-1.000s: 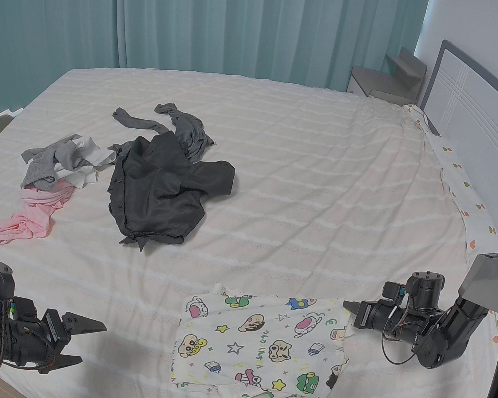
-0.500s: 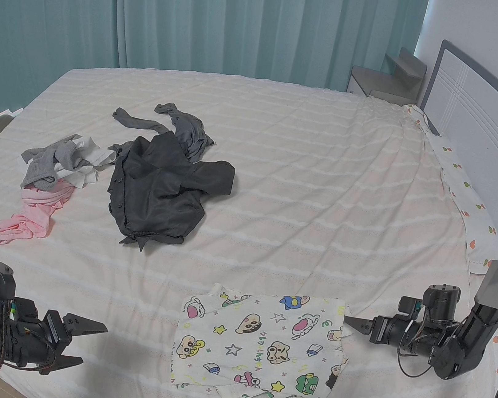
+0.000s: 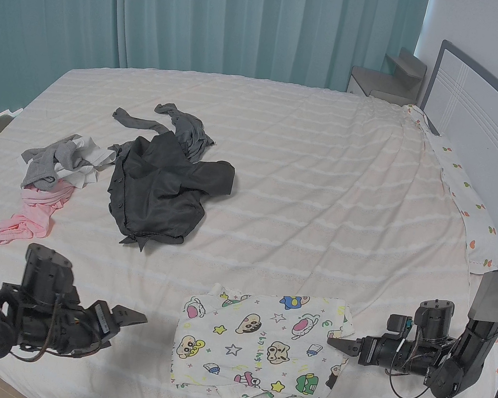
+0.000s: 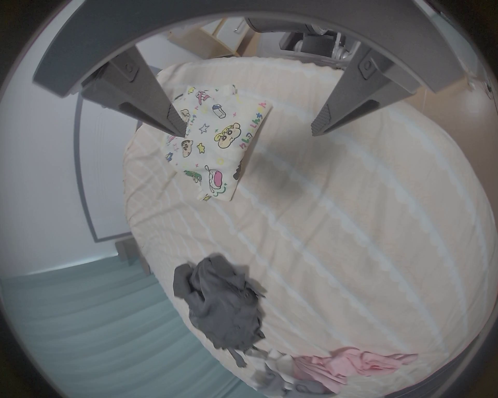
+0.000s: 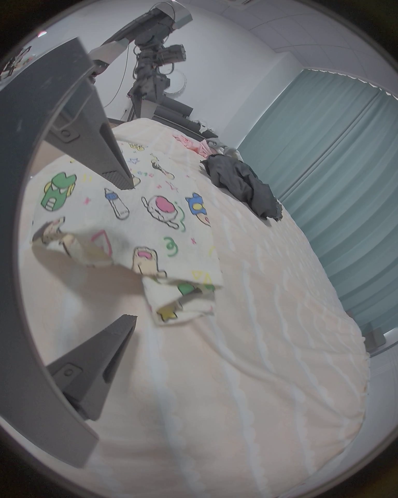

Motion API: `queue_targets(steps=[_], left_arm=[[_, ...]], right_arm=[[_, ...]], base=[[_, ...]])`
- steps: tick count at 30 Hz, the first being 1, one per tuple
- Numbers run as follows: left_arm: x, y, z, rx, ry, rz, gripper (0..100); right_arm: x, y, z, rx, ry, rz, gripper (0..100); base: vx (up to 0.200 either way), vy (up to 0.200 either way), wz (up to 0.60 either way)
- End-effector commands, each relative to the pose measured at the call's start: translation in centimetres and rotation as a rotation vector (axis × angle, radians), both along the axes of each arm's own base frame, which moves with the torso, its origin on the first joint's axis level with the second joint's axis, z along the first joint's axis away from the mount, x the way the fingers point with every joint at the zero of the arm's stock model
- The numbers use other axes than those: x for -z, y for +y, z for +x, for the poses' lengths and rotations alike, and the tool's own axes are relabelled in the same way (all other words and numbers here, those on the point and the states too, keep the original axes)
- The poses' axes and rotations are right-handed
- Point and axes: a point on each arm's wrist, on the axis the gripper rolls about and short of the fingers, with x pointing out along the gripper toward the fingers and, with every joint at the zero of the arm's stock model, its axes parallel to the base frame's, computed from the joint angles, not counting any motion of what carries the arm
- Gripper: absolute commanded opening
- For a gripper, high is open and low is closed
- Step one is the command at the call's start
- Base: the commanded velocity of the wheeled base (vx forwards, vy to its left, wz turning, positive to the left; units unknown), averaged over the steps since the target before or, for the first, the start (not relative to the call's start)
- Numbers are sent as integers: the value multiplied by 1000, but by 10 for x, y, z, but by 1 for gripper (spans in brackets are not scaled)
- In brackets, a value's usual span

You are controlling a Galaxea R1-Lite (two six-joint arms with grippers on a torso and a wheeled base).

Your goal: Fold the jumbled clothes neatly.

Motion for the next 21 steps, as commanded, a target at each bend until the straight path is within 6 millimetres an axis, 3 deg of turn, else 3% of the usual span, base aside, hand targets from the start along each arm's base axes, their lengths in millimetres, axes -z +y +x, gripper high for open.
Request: queue_targets(steps=[1,4,7,12,21], left_arm=[[34,-40,41,89,82,109,100],[40,-49,58,87,69,111,100],[43,-51,61,88,72,113,100],[68,-66,77,99,79,174,100],[71,-83,87,169,22,184,100]], right_arm=[[7,20,-7,-43,49,32,100],[13,24,-5,-53,37,33,100],[14,24,-4,-54,31,34,100],[22,31,-6,-77,40,28,100],[27,42,-4,-113,45,26,100]], base=[[0,0,0],[0,0,0],[0,0,0],[0,0,0],[0,0,0]])
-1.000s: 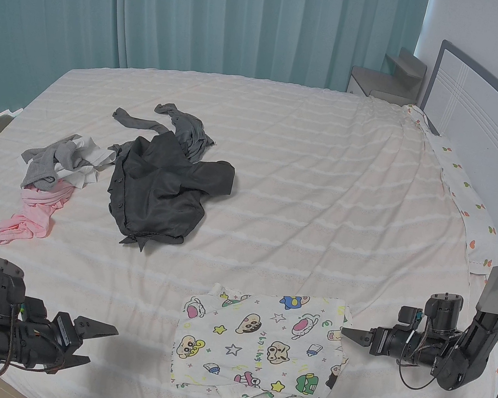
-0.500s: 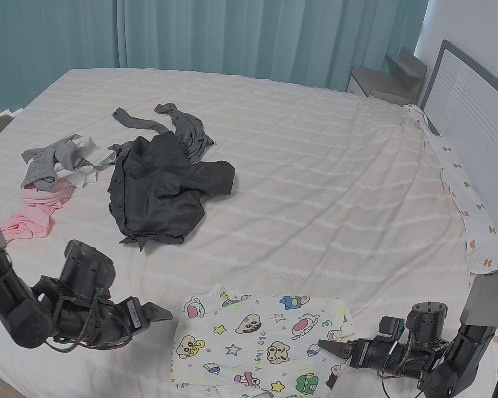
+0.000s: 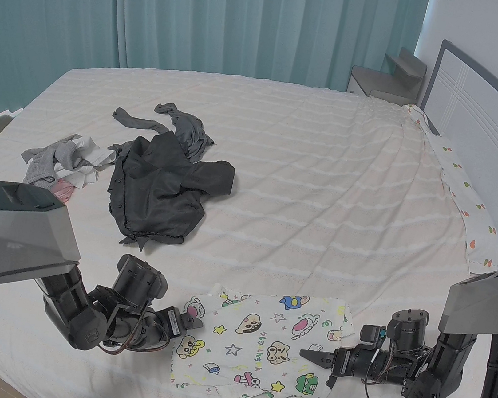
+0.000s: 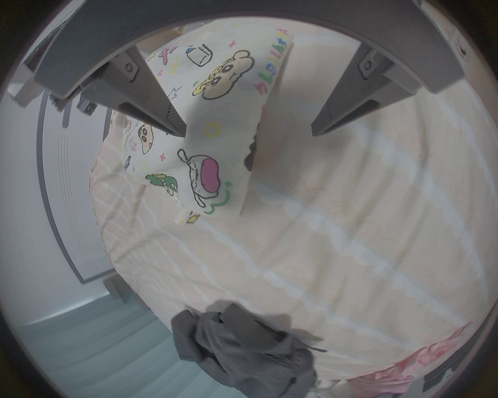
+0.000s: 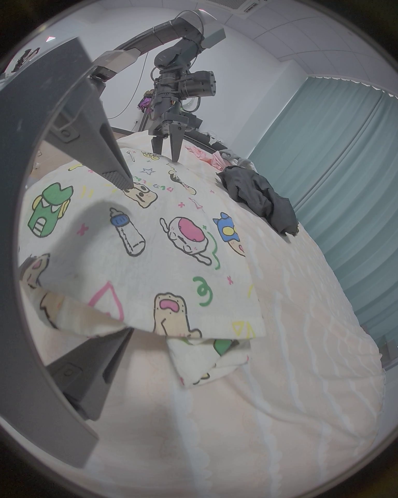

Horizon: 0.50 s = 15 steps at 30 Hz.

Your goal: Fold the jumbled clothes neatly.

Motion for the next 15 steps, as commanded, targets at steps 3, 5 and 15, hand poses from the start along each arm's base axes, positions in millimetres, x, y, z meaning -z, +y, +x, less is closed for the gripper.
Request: queue_targets(steps=[3,5,15], left_arm=[[15,-9,5,77,-21,40,100],[15,-11,7,81,-35,29,100],[11,-27,1,164,-67,-38,100]], right_arm=[[7,8,2,-24,8,-3,100],[9,9,3,-25,8,-3,100],[6,22,5,-61,-18,28,100]], base=[[0,0,0],[0,0,0],[0,0,0]])
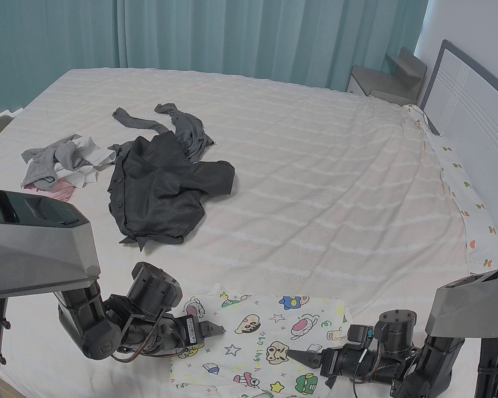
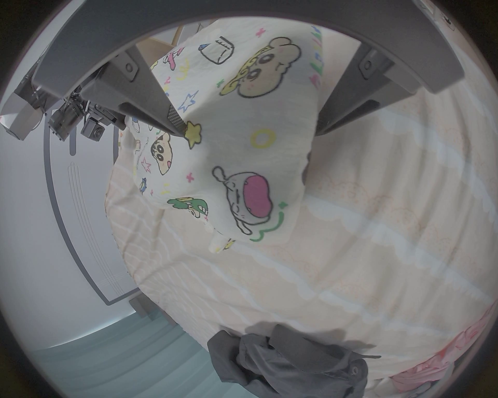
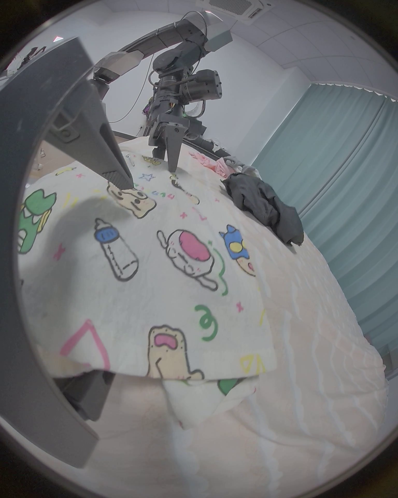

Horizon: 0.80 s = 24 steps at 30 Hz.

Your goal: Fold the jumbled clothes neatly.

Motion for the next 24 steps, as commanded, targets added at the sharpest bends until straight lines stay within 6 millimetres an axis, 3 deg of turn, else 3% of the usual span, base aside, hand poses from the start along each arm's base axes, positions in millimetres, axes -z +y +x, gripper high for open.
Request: queue_targets(steps=[1,7,8,11,12,24], left_arm=[[0,-5,-3,22,-3,-10,100],[2,-8,-2,25,-1,-19,100],[2,-8,-3,26,3,-19,100],[2,-9,-3,27,3,-19,100],[2,-9,-3,27,3,-19,0],[2,-10,-7,38,7,-15,0]], right_arm=[[-1,5,0,-11,-11,13,100],[0,8,-1,-21,-10,16,100],[0,8,0,-20,-9,17,0],[0,8,-1,-22,-9,17,0],[0,8,-1,-22,-8,17,0],[1,10,-2,-25,-8,12,0]], base=[[0,0,0],[0,0,0],[0,0,0],[0,0,0],[0,0,0],[0,0,0]])
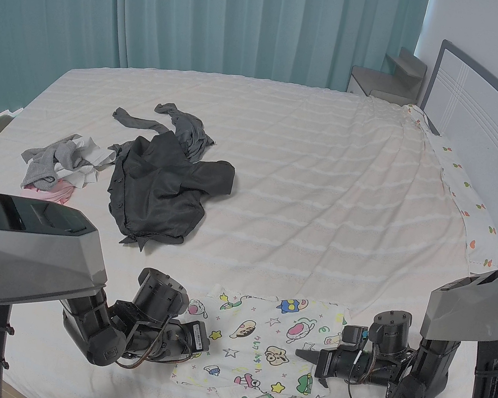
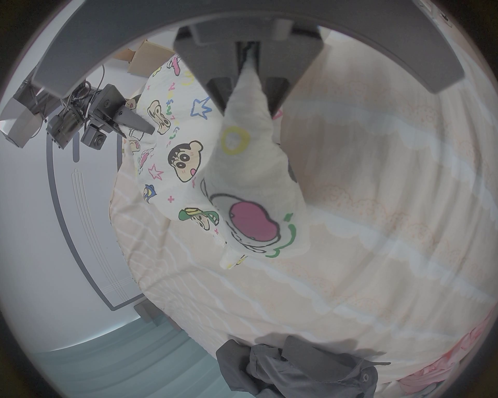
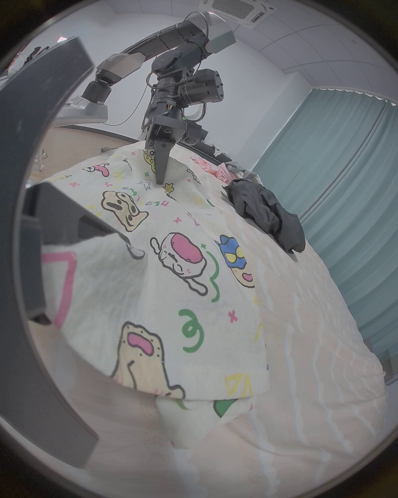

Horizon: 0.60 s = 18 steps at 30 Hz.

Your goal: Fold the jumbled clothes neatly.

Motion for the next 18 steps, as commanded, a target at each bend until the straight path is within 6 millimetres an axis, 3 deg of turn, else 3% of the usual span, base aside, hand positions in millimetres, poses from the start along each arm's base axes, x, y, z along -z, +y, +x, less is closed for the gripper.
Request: queue_targets(steps=[1,10,13,18], left_arm=[[-2,0,-1,3,0,-1,0],[-3,0,0,-6,-7,1,0],[-5,2,1,-11,-14,-3,0],[-8,3,2,-15,-21,-8,0]], right_arm=[[0,0,-1,-2,5,-3,0],[0,3,-4,-11,4,-6,0],[-1,5,-4,-17,0,-6,0],[-2,7,-5,-26,-7,-3,0]], base=[[0,0,0],[0,0,0],[-200,200,0],[0,200,0]])
